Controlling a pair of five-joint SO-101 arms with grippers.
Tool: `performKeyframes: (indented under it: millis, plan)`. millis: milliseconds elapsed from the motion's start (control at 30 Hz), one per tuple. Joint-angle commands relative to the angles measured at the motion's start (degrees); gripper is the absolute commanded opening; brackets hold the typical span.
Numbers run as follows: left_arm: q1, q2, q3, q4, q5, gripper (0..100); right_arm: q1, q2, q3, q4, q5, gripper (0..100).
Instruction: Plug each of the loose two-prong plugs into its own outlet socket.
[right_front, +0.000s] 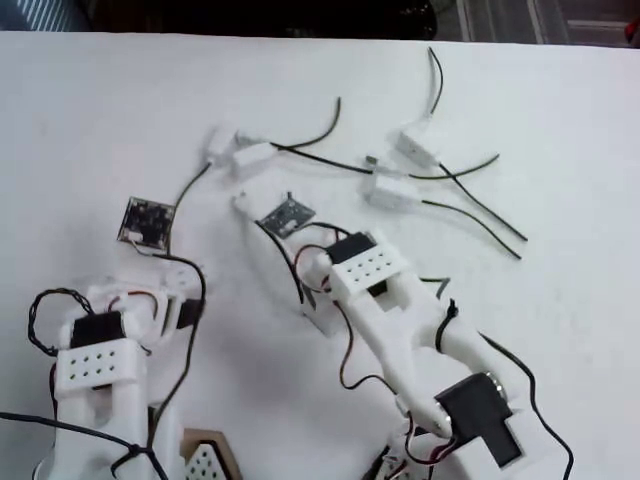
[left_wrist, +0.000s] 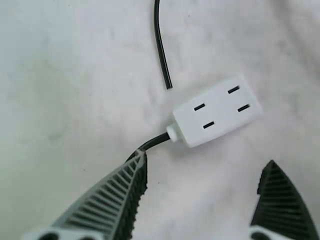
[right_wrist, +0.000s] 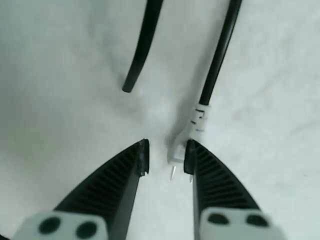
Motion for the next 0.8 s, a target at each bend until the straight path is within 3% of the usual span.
performKeyframes:
  millis: [0, 600, 767]
  plan:
    - [-0.1, -0.8, -0.2, -0.7, -0.4, 34, -0.1, -2.1, -0.3, -0.6, 0.0, 11.6]
    - [-0.1, -0.8, -0.2, -0.7, -0.4, 34, 3.9, 7.4, -5.6, -0.4, 0.0, 15.5]
    - [-0.1, -0.8, -0.2, -0.7, -0.4, 34, 6.6, 7.5, -4.3, -0.7, 4.6, 15.5]
